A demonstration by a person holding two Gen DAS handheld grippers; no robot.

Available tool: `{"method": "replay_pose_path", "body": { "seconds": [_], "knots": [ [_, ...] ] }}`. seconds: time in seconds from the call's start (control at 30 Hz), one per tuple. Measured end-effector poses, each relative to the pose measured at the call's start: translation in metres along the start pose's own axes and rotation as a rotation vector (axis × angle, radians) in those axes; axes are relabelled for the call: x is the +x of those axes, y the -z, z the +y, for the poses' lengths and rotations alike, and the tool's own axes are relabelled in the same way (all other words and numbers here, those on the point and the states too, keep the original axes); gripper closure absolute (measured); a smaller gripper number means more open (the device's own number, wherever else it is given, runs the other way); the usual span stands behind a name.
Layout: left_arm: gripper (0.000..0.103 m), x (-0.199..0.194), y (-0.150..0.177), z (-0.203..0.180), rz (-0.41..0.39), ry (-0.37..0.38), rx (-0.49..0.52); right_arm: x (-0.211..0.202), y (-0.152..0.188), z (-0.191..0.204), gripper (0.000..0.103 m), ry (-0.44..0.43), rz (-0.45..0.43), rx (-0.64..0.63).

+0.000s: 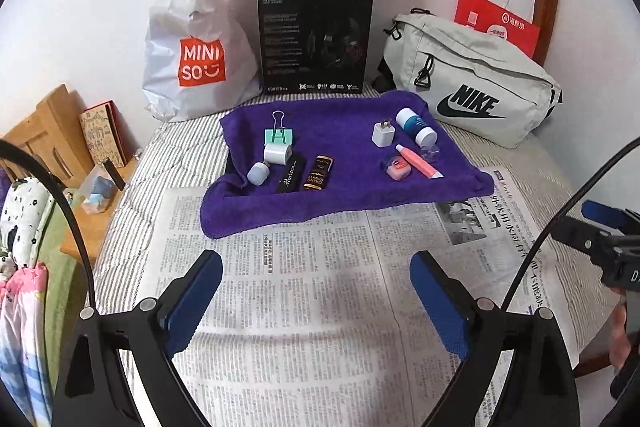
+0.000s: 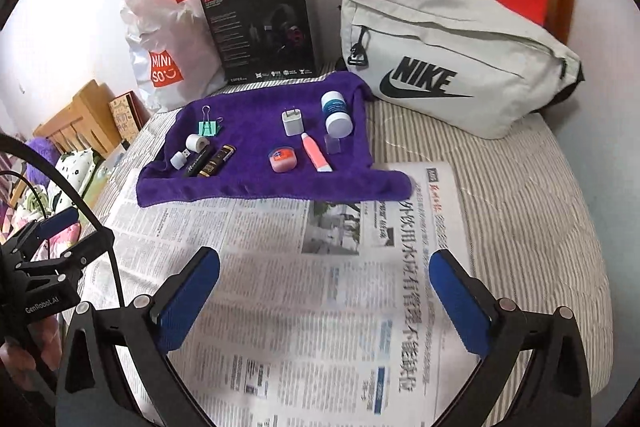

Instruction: Organize rigid objects

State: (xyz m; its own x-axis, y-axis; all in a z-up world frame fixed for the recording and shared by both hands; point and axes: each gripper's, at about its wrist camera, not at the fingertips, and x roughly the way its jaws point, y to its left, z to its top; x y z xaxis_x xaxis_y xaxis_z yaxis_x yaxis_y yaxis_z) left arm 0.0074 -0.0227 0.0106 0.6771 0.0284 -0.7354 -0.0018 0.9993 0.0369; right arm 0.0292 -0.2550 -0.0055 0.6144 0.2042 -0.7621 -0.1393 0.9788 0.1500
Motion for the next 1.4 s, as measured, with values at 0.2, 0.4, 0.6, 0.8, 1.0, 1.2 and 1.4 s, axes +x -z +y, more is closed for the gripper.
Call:
{"method": "replay_pose_path", "body": {
  "seconds": [0.2,0.4,0.6,0.8,1.0,1.2,1.4],
  "knots": [
    [0.006,-0.014,0.005,-0.006,-0.003,0.013,-0.025,-0.015,0.011,-0.003,0.0,0.04,-0.01,0.011],
    [0.006,-0.021,0.007,-0.007,-0.01,0.009,-0.027,-0.025,0.014,-0.002,0.0,0.051,-0.02,0.01],
    [0.006,-0.027,0.007,-0.002,-0.015,0.012,-0.041,-0.027,0.013,0.002,0.0,0.041,-0.025,0.01],
    [0.006,-0.03,0.007,0.001,-0.017,0.013,-0.05,-0.029,0.013,0.006,0.0,0.036,-0.026,0.006],
    [0.006,-0.029,0.009,0.0,-0.008,0.012,-0.044,-0.03,0.013,0.006,0.0,0.038,-0.028,0.005],
    [0.006,-0.027,0.01,-0.001,0.002,0.011,-0.045,-0.029,0.014,0.005,0.0,0.045,-0.019,0.003],
    [0.006,-0.025,0.01,0.001,0.006,0.011,-0.051,-0.027,0.014,0.005,0.0,0.049,-0.012,-0.005]
  ]
}}
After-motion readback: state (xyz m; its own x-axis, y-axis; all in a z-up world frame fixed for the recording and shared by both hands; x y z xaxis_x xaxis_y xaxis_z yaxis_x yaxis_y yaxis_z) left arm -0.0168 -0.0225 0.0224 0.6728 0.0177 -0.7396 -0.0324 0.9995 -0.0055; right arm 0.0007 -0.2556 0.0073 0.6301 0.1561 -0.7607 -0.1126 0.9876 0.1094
